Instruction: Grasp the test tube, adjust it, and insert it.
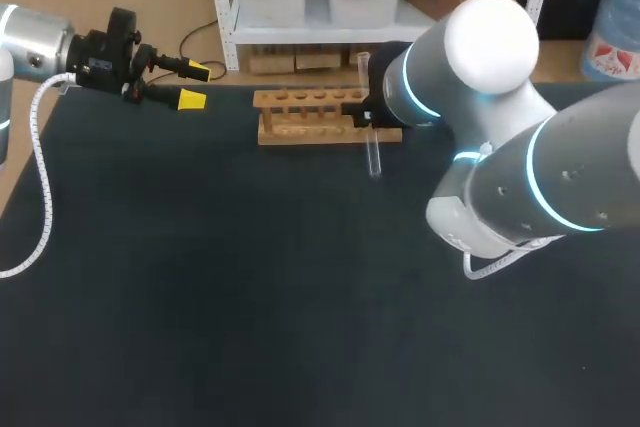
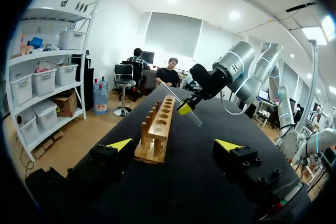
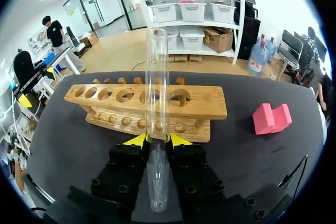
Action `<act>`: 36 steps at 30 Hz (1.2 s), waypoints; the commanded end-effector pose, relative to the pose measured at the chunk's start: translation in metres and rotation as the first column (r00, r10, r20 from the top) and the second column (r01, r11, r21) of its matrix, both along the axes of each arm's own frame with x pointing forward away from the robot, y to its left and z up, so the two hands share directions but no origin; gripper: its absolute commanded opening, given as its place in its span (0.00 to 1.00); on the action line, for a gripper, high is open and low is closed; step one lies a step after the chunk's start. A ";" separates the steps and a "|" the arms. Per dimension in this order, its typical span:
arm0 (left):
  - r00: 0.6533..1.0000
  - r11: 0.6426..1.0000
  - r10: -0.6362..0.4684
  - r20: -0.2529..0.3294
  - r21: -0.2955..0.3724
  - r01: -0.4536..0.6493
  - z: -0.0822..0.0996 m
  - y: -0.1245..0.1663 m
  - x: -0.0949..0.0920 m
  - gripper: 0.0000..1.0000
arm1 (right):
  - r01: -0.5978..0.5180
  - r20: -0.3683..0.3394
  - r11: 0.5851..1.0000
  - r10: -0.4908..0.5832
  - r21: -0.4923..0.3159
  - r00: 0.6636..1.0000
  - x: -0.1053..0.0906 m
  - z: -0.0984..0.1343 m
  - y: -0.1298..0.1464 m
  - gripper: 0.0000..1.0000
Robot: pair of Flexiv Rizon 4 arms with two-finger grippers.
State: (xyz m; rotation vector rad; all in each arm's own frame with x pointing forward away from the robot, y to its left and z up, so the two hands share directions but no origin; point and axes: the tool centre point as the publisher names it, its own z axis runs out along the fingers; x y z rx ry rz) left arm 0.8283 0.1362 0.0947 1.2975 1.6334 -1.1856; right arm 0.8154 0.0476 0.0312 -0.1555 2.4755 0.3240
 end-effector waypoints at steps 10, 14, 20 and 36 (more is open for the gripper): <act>1.000 1.000 -0.001 0.001 0.000 0.001 -0.001 0.000 0.000 1.00 | -0.039 -0.147 0.999 0.040 0.005 0.988 0.001 -0.005 0.002 0.00; 1.000 1.000 -0.001 0.001 0.000 0.001 -0.001 0.000 0.000 1.00 | -0.035 -0.147 0.999 0.035 0.003 0.989 -0.002 -0.003 0.002 0.00; 1.000 1.000 -0.001 0.001 0.000 0.001 -0.001 0.000 0.000 1.00 | -0.014 -0.142 1.000 0.013 -0.007 0.990 -0.010 0.003 0.001 0.00; 1.000 1.000 -0.001 0.001 0.000 0.001 -0.001 0.000 0.000 1.00 | 0.082 -0.070 0.992 -0.089 -0.096 0.994 -0.032 0.040 -0.022 0.00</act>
